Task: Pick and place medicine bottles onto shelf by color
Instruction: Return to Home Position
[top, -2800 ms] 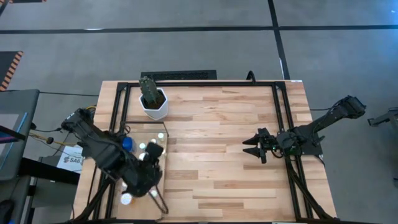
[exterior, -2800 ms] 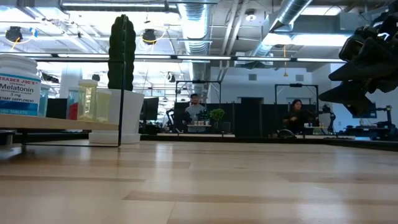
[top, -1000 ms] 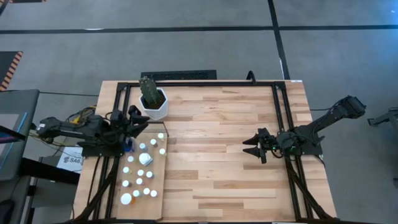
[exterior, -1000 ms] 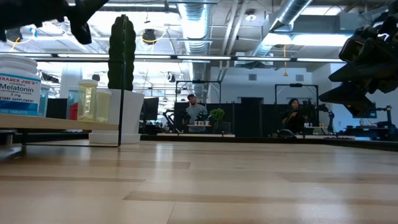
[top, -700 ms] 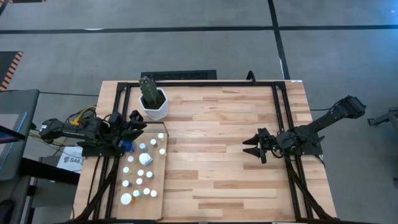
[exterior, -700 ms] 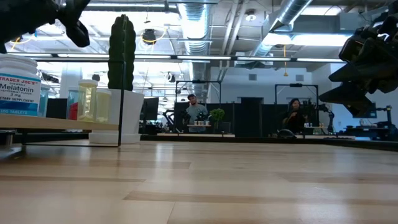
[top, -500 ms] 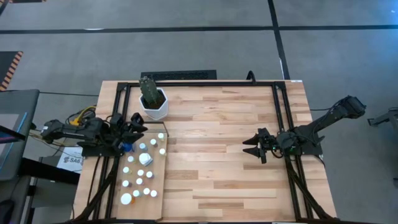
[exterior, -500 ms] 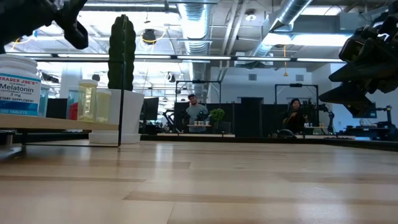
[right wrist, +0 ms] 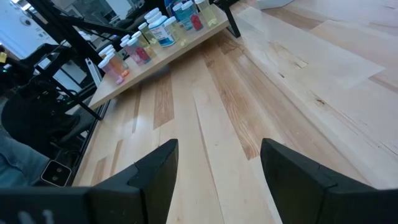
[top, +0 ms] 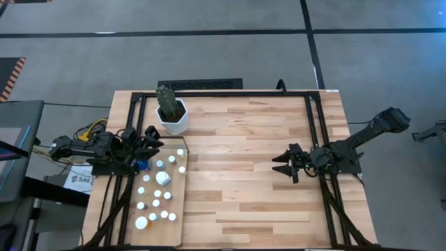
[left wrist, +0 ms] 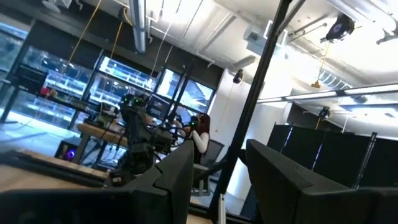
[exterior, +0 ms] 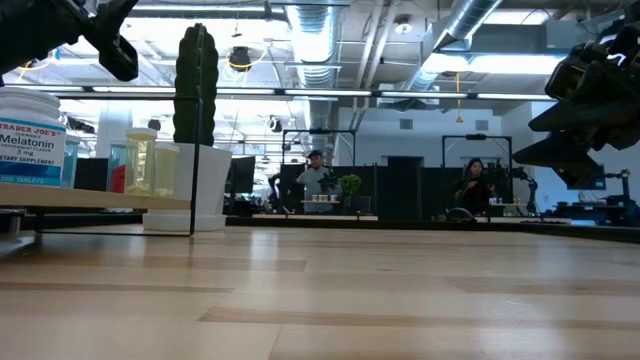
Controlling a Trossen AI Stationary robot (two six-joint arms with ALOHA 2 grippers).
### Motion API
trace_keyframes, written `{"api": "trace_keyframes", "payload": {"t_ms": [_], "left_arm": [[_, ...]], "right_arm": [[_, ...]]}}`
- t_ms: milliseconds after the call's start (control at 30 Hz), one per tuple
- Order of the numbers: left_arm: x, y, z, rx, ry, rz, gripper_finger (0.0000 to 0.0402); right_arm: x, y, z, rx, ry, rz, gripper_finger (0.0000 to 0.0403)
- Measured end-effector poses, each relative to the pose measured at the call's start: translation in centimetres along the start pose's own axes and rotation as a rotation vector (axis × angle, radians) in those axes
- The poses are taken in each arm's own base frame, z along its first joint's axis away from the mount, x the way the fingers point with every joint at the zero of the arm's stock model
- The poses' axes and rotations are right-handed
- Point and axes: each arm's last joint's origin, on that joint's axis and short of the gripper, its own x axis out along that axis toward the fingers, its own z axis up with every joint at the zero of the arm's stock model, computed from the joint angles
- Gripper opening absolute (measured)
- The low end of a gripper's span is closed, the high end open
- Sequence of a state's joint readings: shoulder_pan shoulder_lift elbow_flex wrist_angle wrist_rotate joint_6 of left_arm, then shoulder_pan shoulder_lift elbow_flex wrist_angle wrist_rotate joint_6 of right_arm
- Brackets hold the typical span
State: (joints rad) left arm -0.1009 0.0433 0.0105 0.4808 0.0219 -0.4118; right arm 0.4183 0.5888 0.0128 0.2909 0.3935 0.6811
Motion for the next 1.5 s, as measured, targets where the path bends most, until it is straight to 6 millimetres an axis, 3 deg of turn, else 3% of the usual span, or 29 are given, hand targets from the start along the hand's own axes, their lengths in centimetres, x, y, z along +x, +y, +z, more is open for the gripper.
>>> {"api": "trace_keyframes", "payload": {"t_ms": [233, 500, 833, 1200, 1500], "left_arm": [[0.0, 0.1, -0.2, 0.011, 0.016, 0.008, 0.0135], [-0.2, 0.6, -1.5, 0.013, 0.154, 0.061, 0.0135], [-0.6, 0.9, -2.1, 0.453, 0.234, 0.055, 0.0135], [-0.9, 1.4, -3.1, 0.482, 0.357, 0.094, 0.0135], [-1.1, 1.7, -3.7, 0.820, 0.442, 0.035, 0.0135]], "right_arm": [[0.0, 0.0, 0.0, 0.000, 0.000, 0.000, 0.0249], [0.0, 0.0, 0.0, 0.000, 0.000, 0.000, 0.0249], [0.0, 0.0, 0.0, -0.001, 0.002, -0.002, 0.0249], [0.0, 0.0, 0.0, -0.002, 0.005, -0.004, 0.0249], [0.0, 0.0, 0.0, -0.003, 0.005, -0.004, 0.0249]]}}
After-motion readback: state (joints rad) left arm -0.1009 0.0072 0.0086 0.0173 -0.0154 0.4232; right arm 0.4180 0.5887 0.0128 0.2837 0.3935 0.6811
